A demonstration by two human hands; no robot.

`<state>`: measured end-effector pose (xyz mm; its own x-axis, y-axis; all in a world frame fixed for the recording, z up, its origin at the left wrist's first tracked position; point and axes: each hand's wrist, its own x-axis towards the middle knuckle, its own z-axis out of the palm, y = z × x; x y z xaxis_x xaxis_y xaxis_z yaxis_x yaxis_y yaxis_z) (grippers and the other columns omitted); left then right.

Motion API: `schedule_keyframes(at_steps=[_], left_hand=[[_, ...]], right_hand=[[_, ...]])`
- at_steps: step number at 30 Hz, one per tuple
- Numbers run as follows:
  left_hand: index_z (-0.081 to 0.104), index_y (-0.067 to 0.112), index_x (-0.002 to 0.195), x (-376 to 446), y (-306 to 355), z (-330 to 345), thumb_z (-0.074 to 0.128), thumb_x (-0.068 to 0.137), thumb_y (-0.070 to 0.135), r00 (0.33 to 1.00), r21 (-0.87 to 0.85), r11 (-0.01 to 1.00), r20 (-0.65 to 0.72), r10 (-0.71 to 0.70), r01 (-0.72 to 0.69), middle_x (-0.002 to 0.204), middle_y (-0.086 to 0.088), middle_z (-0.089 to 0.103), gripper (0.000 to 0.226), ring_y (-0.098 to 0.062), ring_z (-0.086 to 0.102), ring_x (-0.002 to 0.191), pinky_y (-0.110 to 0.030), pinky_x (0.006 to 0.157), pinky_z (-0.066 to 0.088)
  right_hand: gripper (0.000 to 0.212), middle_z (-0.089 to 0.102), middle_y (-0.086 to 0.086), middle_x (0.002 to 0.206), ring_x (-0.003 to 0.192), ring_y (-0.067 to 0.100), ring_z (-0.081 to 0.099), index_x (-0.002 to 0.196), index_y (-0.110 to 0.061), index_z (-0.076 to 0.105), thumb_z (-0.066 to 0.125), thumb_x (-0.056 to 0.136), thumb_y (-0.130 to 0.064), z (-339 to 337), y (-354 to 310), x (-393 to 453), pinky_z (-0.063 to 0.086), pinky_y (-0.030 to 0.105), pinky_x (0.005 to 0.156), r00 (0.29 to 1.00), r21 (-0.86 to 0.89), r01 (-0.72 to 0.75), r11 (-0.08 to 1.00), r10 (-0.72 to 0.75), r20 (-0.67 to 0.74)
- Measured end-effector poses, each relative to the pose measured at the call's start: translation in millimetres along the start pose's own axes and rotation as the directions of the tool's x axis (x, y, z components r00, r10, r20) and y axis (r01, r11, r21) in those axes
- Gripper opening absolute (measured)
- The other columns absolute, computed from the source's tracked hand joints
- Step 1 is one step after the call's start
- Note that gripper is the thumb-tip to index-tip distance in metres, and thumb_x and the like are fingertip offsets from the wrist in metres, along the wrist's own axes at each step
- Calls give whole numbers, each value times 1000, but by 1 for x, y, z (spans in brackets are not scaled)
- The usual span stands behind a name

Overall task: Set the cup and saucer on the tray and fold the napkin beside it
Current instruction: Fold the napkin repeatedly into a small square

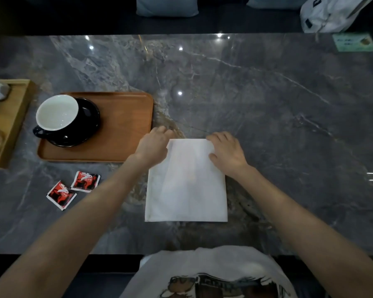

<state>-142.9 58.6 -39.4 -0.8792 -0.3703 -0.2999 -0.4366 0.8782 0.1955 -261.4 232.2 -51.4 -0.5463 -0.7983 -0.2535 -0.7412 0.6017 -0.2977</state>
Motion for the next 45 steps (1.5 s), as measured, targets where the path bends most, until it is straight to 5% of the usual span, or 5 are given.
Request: schedule_keyframes(at_steps=[4, 17, 26, 32, 45], left_hand=[[51, 10, 118, 22, -10, -10, 69, 74, 9, 990, 1, 1000, 142, 0, 0, 118, -14, 51, 47, -33, 50, 111, -40, 83, 46], [60, 16, 104, 44, 2, -36, 79, 66, 20, 893, 147, 989, 442, -84, 20, 104, -6, 60, 43, -27, 57, 93, -34, 69, 46], [62, 12, 87, 7, -5, -6, 56, 83, 11, 992, 89, 995, 121, 31, -42, 93, -13, 68, 8, -33, 61, 85, -33, 60, 42], [70, 13, 99, -35, -10, -6, 53, 88, 17, 991, 2, 997, -107, 81, -81, 90, -14, 60, 21, -31, 56, 89, -33, 60, 40], [71, -1, 97, -116, 0, 0, 78, 58, -6, 893, 18, 932, -279, 353, -363, 101, -20, 72, 40, -38, 69, 88, -46, 70, 56]], right_hand=[[56, 39, 10, 134, 125, 29, 35, 131, -12, 38, 61, 81, -22, -17, 4, 27, 33, 42, 100, 974, -130, -20, 991, 49, 220], [55, 60, 10, 115, 102, 29, 58, 112, -7, 53, 79, 67, -27, -42, -4, 52, 46, 34, 75, 877, -98, -152, 984, 179, 445], [22, 64, 7, 108, 98, 27, 59, 100, -14, 60, 64, 78, -12, -25, -6, 27, 38, 28, 68, 956, -54, -162, 985, 170, 239], [4, 61, 10, 93, 87, 29, 55, 87, -12, 49, 50, 84, -9, -18, -6, -18, 35, 33, 64, 998, 20, -22, 1000, 23, -55], [39, 69, 11, 112, 100, 27, 64, 118, -8, 61, 61, 80, -3, -12, -3, -88, 47, 34, 81, 945, -216, 274, 937, -304, -122]])
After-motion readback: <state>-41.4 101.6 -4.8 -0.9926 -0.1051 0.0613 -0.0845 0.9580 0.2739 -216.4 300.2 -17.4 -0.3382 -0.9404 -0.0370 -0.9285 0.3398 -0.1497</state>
